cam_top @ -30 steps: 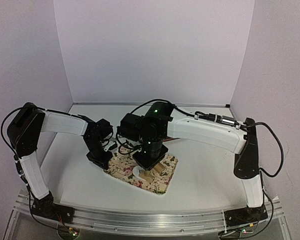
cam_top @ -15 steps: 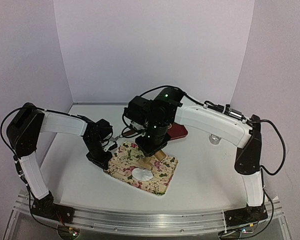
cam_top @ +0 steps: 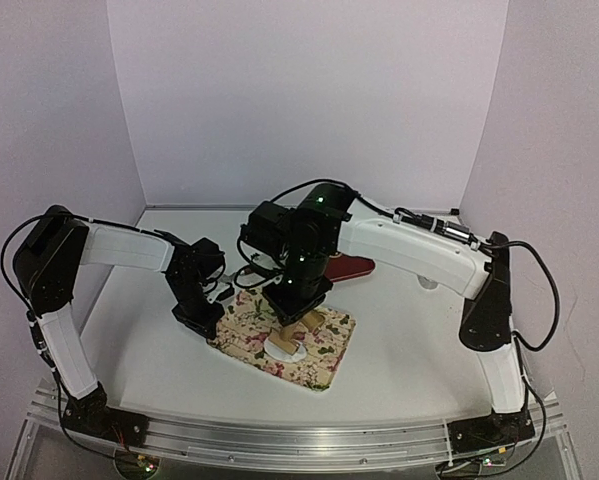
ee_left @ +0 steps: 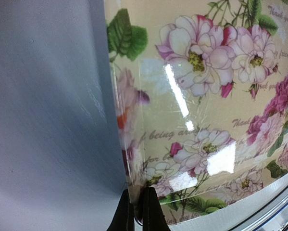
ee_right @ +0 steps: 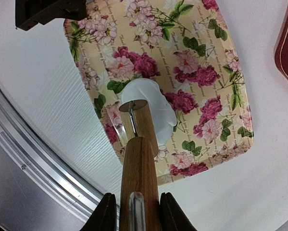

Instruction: Roll out the dumpling wrappers from the dough

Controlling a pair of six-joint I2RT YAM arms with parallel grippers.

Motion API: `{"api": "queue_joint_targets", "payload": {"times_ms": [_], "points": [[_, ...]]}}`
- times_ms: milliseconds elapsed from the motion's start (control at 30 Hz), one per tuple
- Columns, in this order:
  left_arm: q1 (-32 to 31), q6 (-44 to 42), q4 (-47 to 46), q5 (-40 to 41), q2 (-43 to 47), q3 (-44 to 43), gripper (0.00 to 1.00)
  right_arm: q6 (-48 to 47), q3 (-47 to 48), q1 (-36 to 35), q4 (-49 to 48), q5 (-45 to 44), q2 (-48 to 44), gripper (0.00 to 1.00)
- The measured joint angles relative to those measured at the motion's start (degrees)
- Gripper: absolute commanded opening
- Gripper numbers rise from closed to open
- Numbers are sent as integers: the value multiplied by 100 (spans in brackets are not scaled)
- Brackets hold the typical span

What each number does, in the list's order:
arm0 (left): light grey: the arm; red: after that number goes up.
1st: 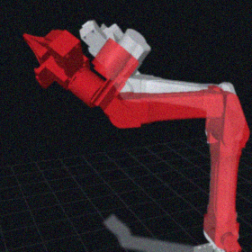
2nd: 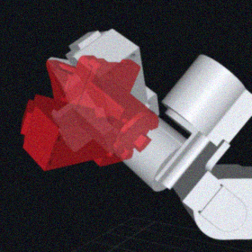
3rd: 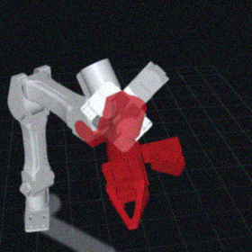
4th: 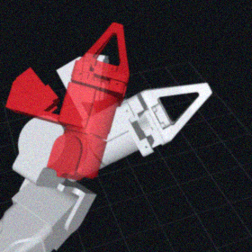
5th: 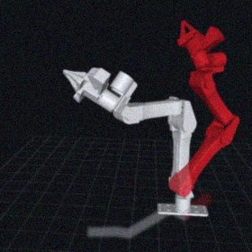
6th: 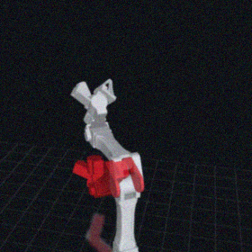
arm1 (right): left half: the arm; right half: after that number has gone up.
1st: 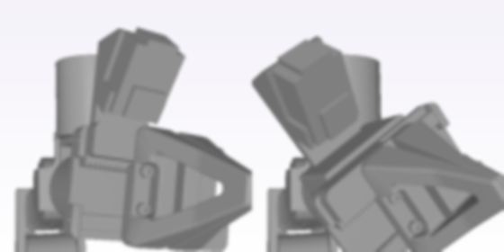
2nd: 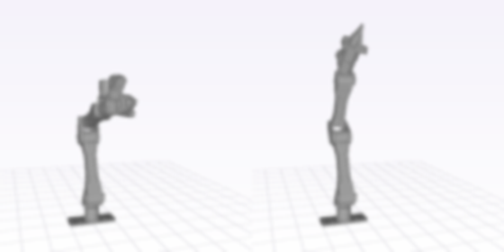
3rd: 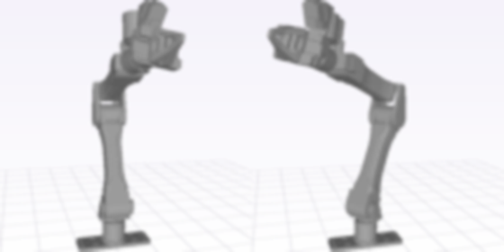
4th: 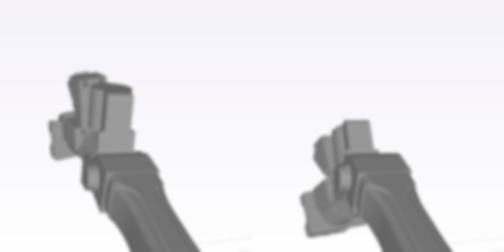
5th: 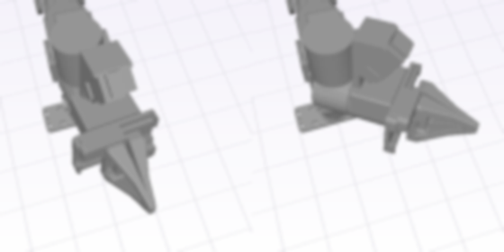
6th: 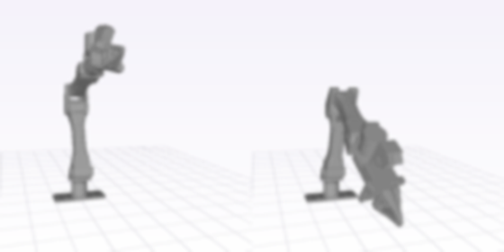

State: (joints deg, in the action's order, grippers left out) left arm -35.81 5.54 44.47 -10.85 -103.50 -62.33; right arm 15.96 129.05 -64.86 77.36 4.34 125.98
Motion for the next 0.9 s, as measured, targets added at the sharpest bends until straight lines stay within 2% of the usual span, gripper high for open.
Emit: {"api": "queue_joint_targets", "payload": {"times_ms": [567,900], "points": [[-2,0,0,-4,0,1,0,1,-372,-24,-129,-23,156,0],[-2,2,-158,-15,39,74,0,329,-737,10,-418,-36,147,0]]}}
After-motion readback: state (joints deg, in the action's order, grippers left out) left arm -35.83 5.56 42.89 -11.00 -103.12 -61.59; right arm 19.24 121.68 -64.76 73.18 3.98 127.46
